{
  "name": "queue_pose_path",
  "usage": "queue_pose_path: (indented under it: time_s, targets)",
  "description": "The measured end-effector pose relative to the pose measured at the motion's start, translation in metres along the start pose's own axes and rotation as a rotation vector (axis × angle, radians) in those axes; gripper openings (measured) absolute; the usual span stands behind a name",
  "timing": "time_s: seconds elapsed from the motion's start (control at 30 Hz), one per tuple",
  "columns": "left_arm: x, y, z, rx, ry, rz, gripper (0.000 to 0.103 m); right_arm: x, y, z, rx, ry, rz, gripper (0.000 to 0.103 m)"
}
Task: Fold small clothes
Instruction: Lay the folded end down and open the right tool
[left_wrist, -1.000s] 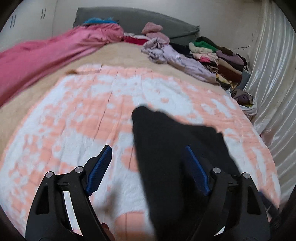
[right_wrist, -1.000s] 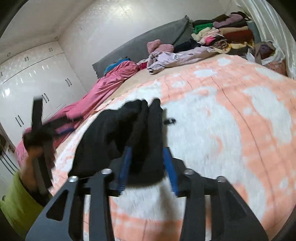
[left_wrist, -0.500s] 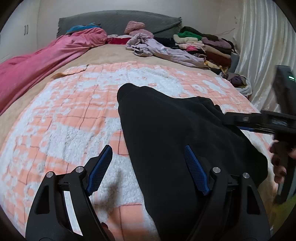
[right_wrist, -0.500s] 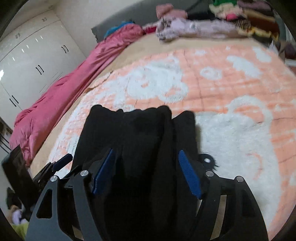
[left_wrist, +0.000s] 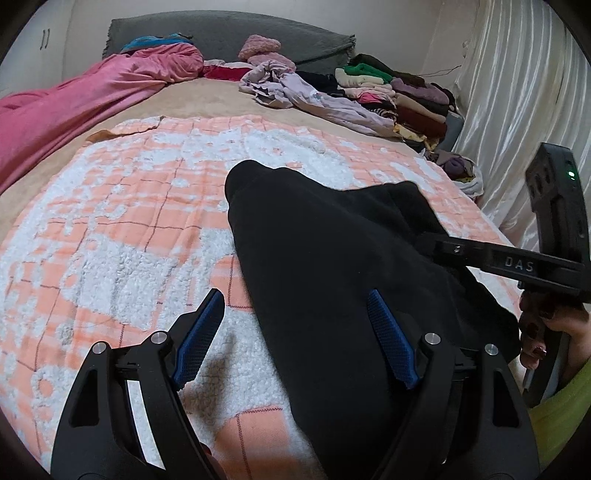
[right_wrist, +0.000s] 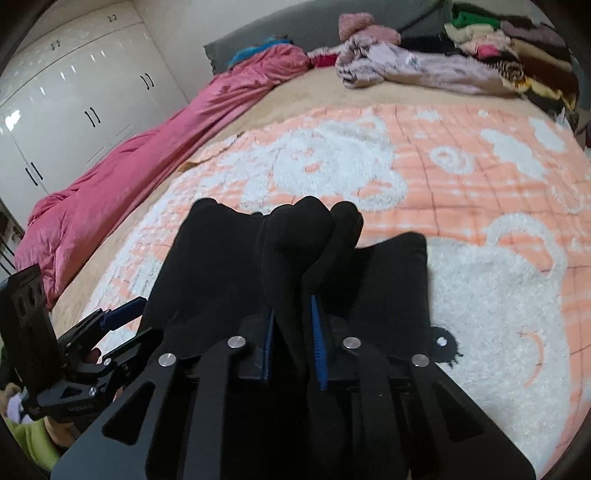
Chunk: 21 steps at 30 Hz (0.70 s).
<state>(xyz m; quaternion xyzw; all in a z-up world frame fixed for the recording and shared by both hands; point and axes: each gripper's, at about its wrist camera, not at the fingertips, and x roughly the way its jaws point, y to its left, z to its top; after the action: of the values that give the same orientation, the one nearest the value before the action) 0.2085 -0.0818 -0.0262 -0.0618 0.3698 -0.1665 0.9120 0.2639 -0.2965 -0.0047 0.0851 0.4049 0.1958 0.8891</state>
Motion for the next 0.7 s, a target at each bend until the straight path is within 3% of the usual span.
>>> queue_pose_path:
  time_s: [0.27,0.4,0.47,0.7]
  targets:
    - [-0.013,-0.023,0.005,0.03,-0.008,-0.053,0.073,-0.038,-0.007,0.007,-0.055,-0.062,-0.094,0.014]
    - [-0.004,-0.035,0.001,0.058,0.016,-0.043,0.073,-0.015,-0.034,0.001,-0.013,0.01,-0.139,0.014]
    - [0.001,-0.036,-0.003,0.061,0.026,-0.037,0.074,0.005,-0.044,-0.008,0.015,0.051,-0.132,0.016]
    - [0.006,-0.033,-0.004,0.047,0.038,-0.03,0.077,-0.002,-0.048,-0.012,0.045,0.005,-0.142,0.034]
